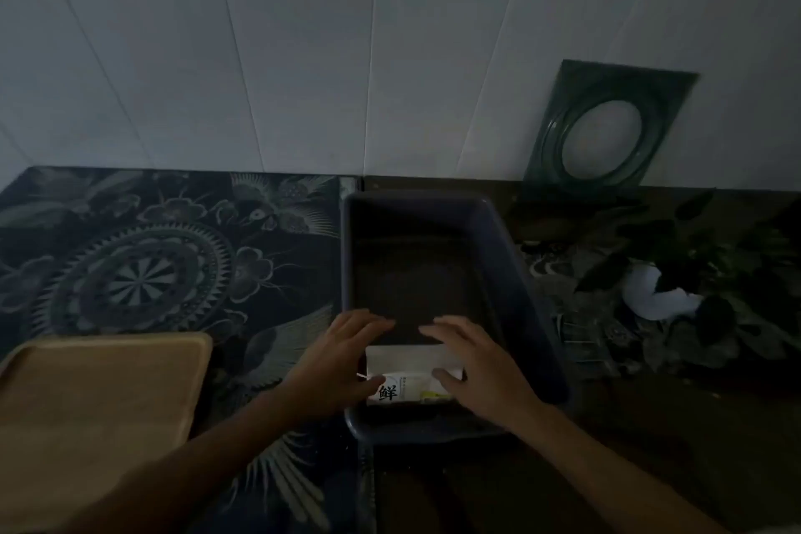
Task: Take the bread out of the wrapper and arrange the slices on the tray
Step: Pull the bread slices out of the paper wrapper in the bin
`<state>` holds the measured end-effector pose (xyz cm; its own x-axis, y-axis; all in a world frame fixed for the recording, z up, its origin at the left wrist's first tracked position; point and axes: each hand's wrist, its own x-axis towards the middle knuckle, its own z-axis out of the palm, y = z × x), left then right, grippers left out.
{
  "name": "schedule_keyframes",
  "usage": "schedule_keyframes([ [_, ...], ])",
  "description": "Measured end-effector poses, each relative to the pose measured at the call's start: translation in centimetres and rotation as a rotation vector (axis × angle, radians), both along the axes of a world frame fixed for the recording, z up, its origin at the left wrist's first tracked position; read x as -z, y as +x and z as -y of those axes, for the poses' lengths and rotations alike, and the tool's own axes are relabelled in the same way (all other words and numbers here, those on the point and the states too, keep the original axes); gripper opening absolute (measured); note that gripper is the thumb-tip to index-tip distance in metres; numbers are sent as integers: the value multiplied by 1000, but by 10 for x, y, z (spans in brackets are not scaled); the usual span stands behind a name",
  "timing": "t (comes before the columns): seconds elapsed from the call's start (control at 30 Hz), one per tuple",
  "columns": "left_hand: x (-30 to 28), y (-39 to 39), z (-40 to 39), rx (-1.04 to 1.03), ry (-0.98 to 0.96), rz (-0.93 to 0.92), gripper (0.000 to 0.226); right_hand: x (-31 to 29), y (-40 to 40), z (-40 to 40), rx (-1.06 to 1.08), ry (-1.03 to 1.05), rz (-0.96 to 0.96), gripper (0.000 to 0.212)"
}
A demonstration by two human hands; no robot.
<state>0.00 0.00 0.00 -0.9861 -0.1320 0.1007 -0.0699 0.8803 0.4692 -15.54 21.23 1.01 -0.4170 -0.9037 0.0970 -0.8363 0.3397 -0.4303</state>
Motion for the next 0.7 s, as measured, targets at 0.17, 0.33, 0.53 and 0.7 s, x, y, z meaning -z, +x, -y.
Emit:
schedule_keyframes([
  [0.17, 5, -1, 2, 16, 50, -79, 48, 5, -2, -4, 75, -38, -22, 38],
  [0.33, 7, -1, -4, 32, -1, -104, 41, 10, -5, -8, 97, -130, -20, 23],
  [0.53, 11, -2, -13, -40, 59, -139, 25, 14, -13, -10, 80, -154, 83, 19],
  [0.7, 6, -6, -17, -105, 120, -174, 13, 15, -23, -11, 50, -161, 202, 21],
])
